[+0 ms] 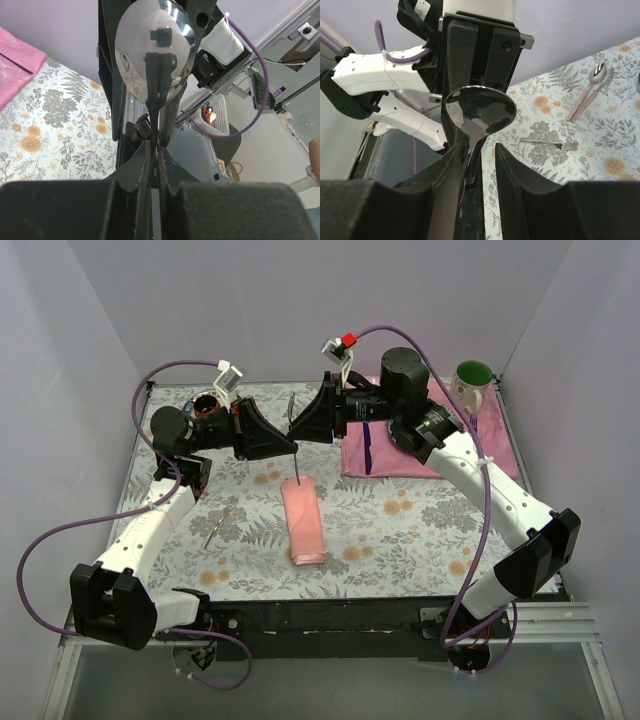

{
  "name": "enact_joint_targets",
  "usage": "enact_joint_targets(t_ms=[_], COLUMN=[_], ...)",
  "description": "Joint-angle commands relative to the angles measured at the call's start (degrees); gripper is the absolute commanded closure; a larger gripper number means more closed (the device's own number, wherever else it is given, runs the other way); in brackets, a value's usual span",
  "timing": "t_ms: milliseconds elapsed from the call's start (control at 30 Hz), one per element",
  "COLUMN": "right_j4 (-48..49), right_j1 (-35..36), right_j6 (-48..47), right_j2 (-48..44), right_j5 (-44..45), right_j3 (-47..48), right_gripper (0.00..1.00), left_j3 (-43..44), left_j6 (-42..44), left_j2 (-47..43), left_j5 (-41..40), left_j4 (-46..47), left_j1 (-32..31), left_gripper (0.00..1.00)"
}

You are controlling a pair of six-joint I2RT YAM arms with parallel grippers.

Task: Fold the napkin into a case and place the utensils inside
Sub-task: Pass from the left arm to the right, then place the spoon on the folded napkin.

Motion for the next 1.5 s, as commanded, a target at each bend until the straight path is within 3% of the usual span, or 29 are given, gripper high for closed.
enact_joint_targets(t_ms=[0, 133, 333, 433, 500, 600, 667, 733, 767, 867, 967, 1067, 1267, 1367, 1467], right_j4=[1.6, 2.39, 1.78, 0.99, 0.2, -0.42, -1.03, -5.05, -6.73, -12.54, -16.05, -17.19, -24.05, -24.94, -23.72], right_j1=[0.42, 0.42, -0.63, -0.55, -0.64, -0.64, -0.55, -0.64, -0.64, -0.29, 2.34, 6.04, 7.63, 9.11, 10.35], right_j6=[0.78, 1.4, 2.45, 2.1, 1.84, 1.57, 1.4, -0.88, -1.93, -3.96, -6.5, -4.68, -5.11, -7.12, -3.01], right_j2=[0.24, -0.12, -0.12, -0.12, 0.06, 0.32, 0.24, -0.03, -0.38, -1.17, 0.58, 3.22, 14.02, 17.2, 17.11], right_j5=[-0.68, -0.6, -1.48, -1.48, -1.48, -0.95, 1.24, 7.79, 11.32, 28.27, 40.86, 50.26, 57.22, 61.08, 60.67], right_j3=[3.29, 3.38, 3.56, 3.56, 3.74, 4.17, 4.35, 4.88, 4.88, 3.65, 3.21, 1.89, 8.03, 7.52, 5.15], right_gripper=[0.6, 0.58, 0.66, 0.8, 0.98, 0.99, 0.99, 0.99, 0.99, 0.99, 0.99, 0.99, 0.99, 0.99, 0.99], left_j3=[-0.8, -1.15, -1.94, -1.68, -1.59, -1.24, -0.45, 0.86, 2.18, 3.5, 5.52, 5.36, 2.72, 1.58, -0.53], left_j6=[0.46, 2.56, 2.83, 3.54, 3.97, 6.51, 8.89, 15.81, 18.63, 24.89, 27.96, 32.36, 35.35, 36.67, 35.71], left_j2=[-0.95, -1.48, -1.74, -1.75, -1.66, -1.66, -1.92, -2.45, -3.41, -4.64, -6.4, -7.63, -10.44, -11.5, -12.29], left_j5=[-0.74, -0.57, -1.01, -1.45, -1.53, -2.15, -3.2, -6.44, -8.28, -15.92, -33.13, -37.13, -43.44, -47.32, -47.59], left_j4=[0.35, -1.76, -2.37, -3.17, -3.34, -5.97, -11.5, -21.29, -24.93, -35.57, -47.61, -50.19, -52.21, -52.65, -51.16], left_j1=[-0.35, -0.26, -0.35, -0.35, -0.35, -0.35, -0.26, 0.61, 1.49, 7.37, 12.48, 12.57, 12.57, 12.57, 12.57], left_gripper=[1.0, 1.0, 1.0, 1.0, 1.0, 1.0, 0.62, 0.36, 0.02, 0.02, 0.02, 0.02, 0.02, 0.02, 0.02])
